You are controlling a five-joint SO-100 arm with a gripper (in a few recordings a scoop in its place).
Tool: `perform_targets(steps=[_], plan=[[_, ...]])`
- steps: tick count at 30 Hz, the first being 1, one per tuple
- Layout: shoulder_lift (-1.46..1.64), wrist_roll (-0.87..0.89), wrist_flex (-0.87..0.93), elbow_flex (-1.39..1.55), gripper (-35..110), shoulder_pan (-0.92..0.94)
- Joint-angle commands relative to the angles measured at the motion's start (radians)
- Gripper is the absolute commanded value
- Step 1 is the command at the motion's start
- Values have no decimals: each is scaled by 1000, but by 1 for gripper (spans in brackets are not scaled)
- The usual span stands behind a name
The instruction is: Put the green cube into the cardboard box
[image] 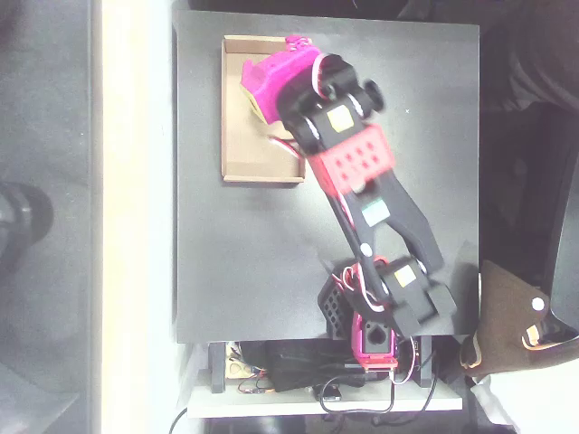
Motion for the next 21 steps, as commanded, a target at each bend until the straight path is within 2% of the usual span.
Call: perform_targets(steps=[1,10,21], plan=[[161,0,14,-11,27,2],[365,0,14,-11,27,117],[431,0,14,-9,27,453]])
